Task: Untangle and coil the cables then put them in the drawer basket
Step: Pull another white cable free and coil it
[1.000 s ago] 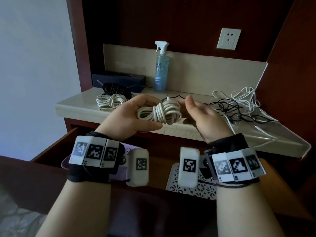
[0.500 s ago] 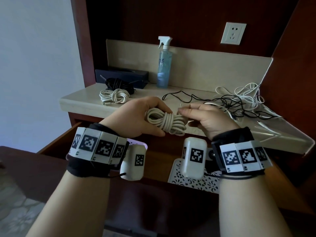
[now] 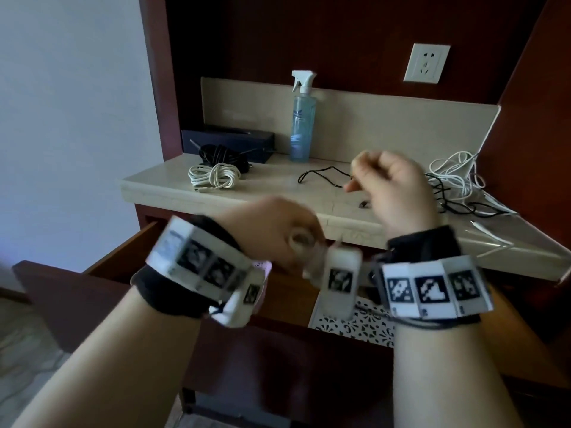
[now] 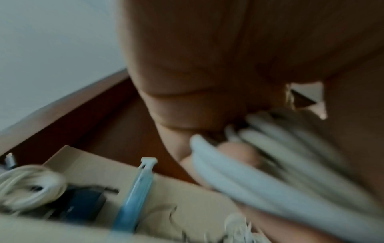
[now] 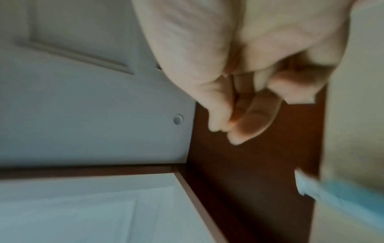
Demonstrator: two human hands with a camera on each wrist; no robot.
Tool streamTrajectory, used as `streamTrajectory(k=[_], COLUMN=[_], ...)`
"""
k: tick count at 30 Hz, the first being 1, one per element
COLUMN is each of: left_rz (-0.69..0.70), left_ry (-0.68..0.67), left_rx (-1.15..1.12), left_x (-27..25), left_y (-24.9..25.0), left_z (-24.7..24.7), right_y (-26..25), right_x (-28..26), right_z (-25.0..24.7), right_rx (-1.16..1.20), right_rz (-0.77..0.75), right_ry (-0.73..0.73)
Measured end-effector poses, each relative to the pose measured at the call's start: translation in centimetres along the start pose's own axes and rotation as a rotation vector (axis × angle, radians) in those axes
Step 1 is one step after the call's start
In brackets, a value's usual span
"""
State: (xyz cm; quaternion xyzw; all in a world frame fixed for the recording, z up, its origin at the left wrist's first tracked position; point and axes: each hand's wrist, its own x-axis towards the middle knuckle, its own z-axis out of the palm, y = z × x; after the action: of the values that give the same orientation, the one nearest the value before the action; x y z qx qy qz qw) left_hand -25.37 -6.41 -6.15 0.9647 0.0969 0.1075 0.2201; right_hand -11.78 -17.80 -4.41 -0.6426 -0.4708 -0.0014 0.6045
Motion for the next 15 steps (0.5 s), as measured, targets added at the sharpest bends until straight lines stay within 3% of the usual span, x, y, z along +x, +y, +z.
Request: streamTrajectory(k=[2,5,8,12,15], left_rz=[-0.048,-0.111,-0.187,-0.179,-0.191], left_ry=[-0.061,0.144,0.248,0.254,0.236], left_rx=[-0.051,-0.339,-0.310,-0.419,-0.485], left_x=[0.0,0.2,1.0,1.7,2.0], left_y=[-0.9,-2.5,-3.2,-2.8,-2.8], left_z=[2.1,2.0,0.2,-0.8,-1.1], right_y=[-1.2,-1.8,-1.0,0.7,1.5], right_x=[0.6,0.9,1.2,2.1,2.2], right_z=[-1.8,-3.2,-2.5,-1.5,-1.1], right_rx=[-0.010,-0.067,-0.175,-0.339,-0.363], right_rz=[-0.061,-0.131,-0.112,-0.054,-0.055], right_ry=[0.026,0.040,-0.045,-0.106,-0.250])
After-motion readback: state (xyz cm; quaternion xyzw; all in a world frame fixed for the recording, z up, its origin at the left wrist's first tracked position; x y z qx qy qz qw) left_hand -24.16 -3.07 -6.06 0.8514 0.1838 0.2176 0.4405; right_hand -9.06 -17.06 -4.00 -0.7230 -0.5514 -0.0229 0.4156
